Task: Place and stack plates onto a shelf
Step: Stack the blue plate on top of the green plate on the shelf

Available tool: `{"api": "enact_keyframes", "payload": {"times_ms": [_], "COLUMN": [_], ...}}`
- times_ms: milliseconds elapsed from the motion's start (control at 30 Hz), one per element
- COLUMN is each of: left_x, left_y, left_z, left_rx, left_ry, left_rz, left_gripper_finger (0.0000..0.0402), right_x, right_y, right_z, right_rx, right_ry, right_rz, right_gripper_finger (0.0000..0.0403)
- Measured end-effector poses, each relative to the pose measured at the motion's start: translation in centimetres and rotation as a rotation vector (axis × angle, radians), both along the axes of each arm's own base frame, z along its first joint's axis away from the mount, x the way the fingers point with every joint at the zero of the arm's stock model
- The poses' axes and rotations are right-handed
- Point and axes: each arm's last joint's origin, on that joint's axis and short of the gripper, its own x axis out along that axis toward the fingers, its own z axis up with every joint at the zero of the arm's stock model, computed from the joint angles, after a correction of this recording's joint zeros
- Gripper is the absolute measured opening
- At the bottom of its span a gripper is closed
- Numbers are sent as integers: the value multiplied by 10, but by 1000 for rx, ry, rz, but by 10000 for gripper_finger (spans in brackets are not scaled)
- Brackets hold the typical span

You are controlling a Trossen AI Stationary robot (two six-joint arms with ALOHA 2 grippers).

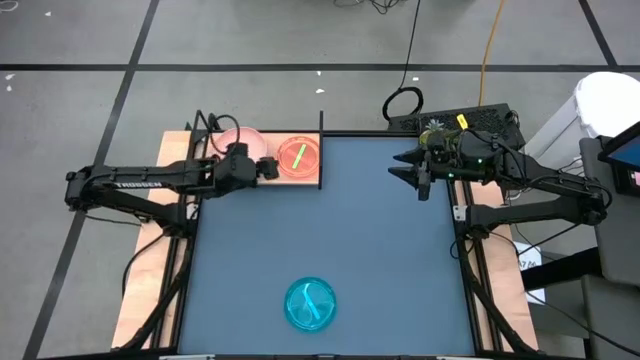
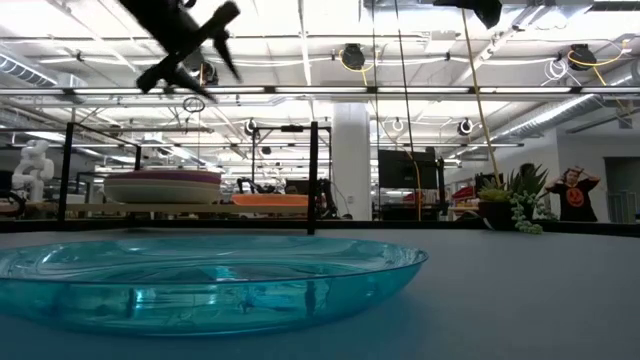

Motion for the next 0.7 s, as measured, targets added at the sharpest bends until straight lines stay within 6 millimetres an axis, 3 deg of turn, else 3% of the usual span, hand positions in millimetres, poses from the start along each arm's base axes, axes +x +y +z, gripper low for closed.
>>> {"api": "enact_keyframes", "payload": {"times_ms": [233,500,700], "left_x": [14,18,17], "left_y": [-8,-30,-62], "left_z": [19,16,14], "left_rx": [155,65,-19], "left_ry": [-109,-148,-181], "left_rz": [-213,-283,-388], "left_gripper_finger": [243,243,243], "right_x": [0,-1,-2], "right_y": [-1,-1,0], "right_z": [0,-2,-5], "right_rx": [-60,-35,95], "right_ry": [12,35,37], "right_rz": [-15,-17,-52], "right_gripper_finger": [201,162,147]}}
